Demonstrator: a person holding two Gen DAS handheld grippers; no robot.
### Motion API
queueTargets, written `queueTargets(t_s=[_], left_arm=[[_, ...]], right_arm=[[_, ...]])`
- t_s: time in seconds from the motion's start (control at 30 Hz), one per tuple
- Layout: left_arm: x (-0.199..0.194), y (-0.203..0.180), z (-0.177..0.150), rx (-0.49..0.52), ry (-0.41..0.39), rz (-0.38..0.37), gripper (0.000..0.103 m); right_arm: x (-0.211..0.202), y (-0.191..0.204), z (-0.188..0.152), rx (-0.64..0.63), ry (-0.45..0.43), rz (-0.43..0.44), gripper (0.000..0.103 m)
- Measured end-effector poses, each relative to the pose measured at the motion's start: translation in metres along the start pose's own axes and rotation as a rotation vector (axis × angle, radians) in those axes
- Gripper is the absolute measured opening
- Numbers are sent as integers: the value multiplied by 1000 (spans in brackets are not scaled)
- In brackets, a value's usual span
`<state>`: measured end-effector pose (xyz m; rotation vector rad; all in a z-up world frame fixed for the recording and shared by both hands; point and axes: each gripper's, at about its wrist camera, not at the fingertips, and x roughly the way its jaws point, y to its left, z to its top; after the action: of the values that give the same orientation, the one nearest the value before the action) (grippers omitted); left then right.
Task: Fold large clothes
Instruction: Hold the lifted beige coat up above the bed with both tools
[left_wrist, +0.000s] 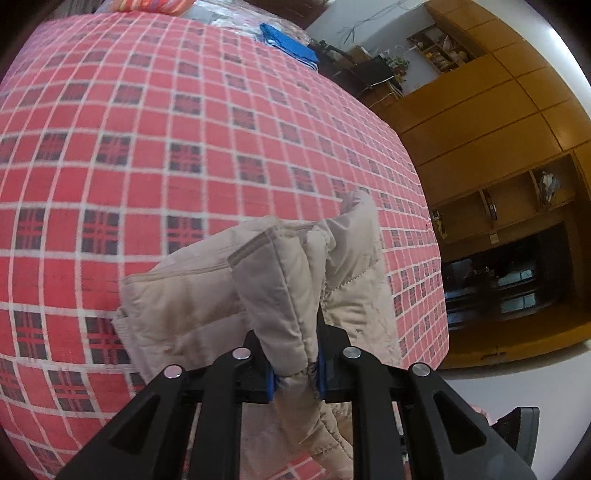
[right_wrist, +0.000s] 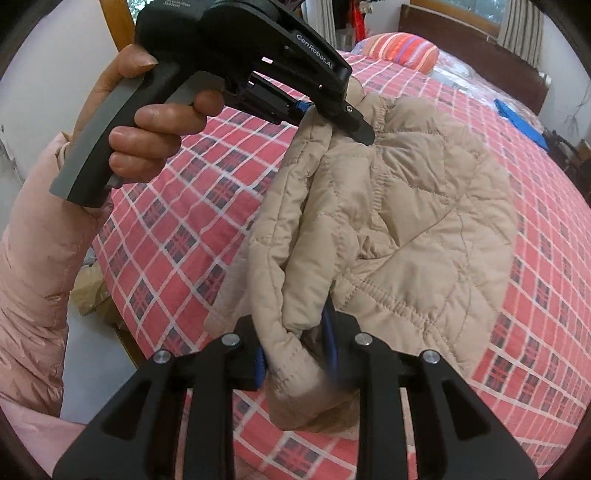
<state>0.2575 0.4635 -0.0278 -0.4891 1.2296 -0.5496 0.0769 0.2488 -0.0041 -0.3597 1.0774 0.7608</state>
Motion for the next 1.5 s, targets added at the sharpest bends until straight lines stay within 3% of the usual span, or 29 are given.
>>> queueTargets(t_s=[0.27, 0.33, 0.47, 0.53, 0.7, 0.8, 0.97, 1.03, 1.13, 1.33, 1.5], left_arm=[[30, 55, -13, -54, 39, 20, 16], [35, 63, -13, -69, 40, 6, 17], [36, 65, -13, -67, 33, -5, 18], [36, 62, -15, -51, 27, 10, 18], [34, 61, -15, -48, 22, 12, 18], [33, 59, -16, -47, 19, 12, 19], [30, 58, -20, -46, 8, 24, 20], [28, 58, -22, -45, 3, 31, 20], [24, 57, -22, -44, -8, 39, 19], [-10, 39, -27, 38, -95, -10, 18], [-11, 62, -35, 17, -82, -4, 18]], right_arm=[[48, 4, 2, 29, 80, 57, 26], [52, 2, 4, 35, 98, 76, 32], [37, 4, 7, 20, 81, 80, 42], [19, 5, 7, 11, 61, 97, 60], [-14, 14, -5, -29, 14, 74, 64], [-10, 19, -14, -35, 34, 42, 65], [11, 15, -15, -9, 51, 42, 51], [15, 14, -14, -16, 47, 58, 33], [16, 18, -12, -31, 42, 58, 20], [-4, 40, -11, -86, -13, 19, 18], [18, 53, -16, -96, 35, 33, 18]])
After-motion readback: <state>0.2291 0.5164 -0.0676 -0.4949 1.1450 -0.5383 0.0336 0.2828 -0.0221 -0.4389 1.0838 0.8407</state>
